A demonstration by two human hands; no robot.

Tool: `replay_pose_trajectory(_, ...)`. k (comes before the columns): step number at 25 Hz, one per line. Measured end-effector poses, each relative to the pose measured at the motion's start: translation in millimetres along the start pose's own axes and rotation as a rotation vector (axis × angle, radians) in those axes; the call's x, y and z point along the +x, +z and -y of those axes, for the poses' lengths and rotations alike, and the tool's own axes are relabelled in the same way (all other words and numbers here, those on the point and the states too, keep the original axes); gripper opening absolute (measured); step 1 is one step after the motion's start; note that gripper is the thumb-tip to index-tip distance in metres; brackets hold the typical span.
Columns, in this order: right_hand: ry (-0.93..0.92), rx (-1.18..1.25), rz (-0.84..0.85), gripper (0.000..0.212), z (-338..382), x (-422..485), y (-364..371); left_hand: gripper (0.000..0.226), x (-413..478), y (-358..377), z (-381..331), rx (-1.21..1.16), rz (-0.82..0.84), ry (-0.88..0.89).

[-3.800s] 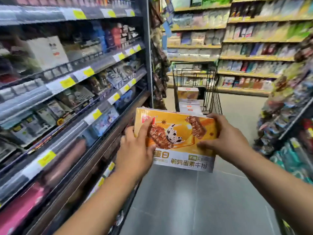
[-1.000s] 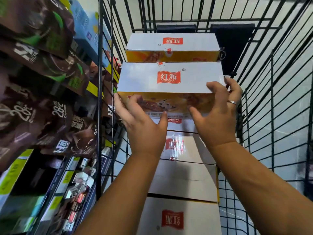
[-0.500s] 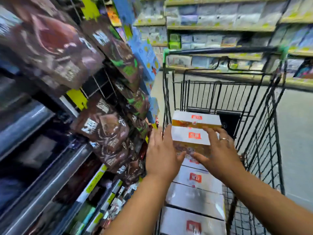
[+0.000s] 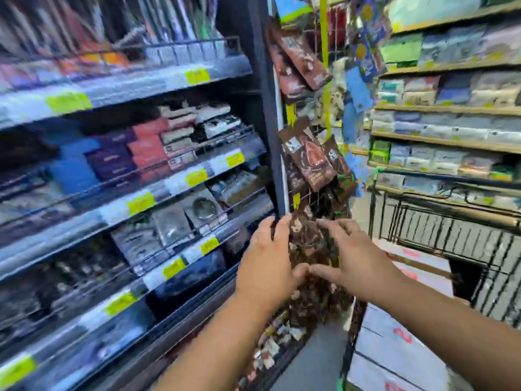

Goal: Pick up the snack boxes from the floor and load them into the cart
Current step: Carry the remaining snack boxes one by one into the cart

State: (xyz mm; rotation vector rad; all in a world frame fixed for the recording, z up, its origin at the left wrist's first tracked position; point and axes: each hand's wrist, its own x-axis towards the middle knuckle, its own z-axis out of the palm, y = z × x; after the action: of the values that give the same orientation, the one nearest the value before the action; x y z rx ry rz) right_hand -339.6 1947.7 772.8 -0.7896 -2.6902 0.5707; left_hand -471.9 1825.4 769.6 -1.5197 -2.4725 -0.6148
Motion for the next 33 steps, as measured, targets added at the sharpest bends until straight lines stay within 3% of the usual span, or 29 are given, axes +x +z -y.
replay_pose_trajectory(8, -0.534, -0.175, 0.047, 0.094, 160, -7, 0, 0.089, -138, -130, 66, 0.205, -0.15, -0.358)
replay_pose_trajectory(15, -0.959, -0.033, 0.352, 0.088, 266, -58, 44, 0.094, -286, -184, 39, 0.391, -0.294, -0.799)
replay_pose_trajectory(19, -1.237, 0.052, 0.527, 0.087, 333, -153, 72, 0.094, -420, -203, -5, 0.525, -0.313, -1.152)
replay_pose_trajectory(23, -1.449, 0.093, 0.633, 0.087, 382, -256, 95, 0.09, -527, -208, -54, 0.506, -0.421, -1.424)
replay_pose_trajectory(33, -1.76, 0.16, 0.839, 0.091, 510, -530, 148, 0.092, -783, -251, -138, 0.564, -0.507, -1.823)
